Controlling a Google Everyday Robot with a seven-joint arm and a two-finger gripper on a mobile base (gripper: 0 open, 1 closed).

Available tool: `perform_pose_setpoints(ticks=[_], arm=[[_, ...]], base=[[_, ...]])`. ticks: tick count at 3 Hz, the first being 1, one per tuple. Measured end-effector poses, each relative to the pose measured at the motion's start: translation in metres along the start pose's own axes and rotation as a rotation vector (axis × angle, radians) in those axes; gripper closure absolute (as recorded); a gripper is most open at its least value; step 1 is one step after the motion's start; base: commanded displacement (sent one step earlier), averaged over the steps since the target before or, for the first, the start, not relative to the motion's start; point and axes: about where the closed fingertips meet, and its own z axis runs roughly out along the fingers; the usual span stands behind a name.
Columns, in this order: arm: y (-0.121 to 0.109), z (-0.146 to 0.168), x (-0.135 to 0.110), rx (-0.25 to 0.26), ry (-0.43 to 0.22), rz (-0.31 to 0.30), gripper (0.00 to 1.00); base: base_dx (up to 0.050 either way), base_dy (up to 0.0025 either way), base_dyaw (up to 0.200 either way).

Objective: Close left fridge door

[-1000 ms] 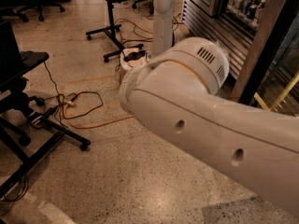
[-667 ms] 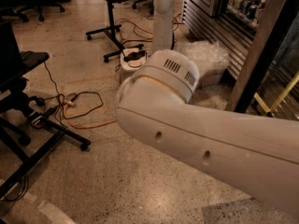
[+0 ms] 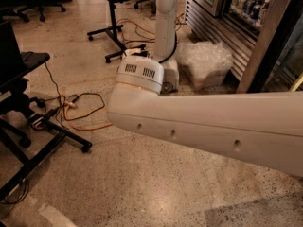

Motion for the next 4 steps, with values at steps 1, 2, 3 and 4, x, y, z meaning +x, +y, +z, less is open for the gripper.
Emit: perform_pose_setpoints(ticks=[1,2,3,4], arm=[[-0.031,0.026,0.049,0.086,0.180,-0.009,1.00],[-0.049,0.036,0.106,0.140,0.377,-0.004,1.00],[-0.049,0.036,0.106,0.140,0.377,-0.004,1.00],[-0.053,0.044,0.103,0.159,0.377,-0.015,1.00]], base=[[0.000,0.00000,0.000],[0.000,0.00000,0.000],[0.000,0.00000,0.000],[0.000,0.00000,0.000]])
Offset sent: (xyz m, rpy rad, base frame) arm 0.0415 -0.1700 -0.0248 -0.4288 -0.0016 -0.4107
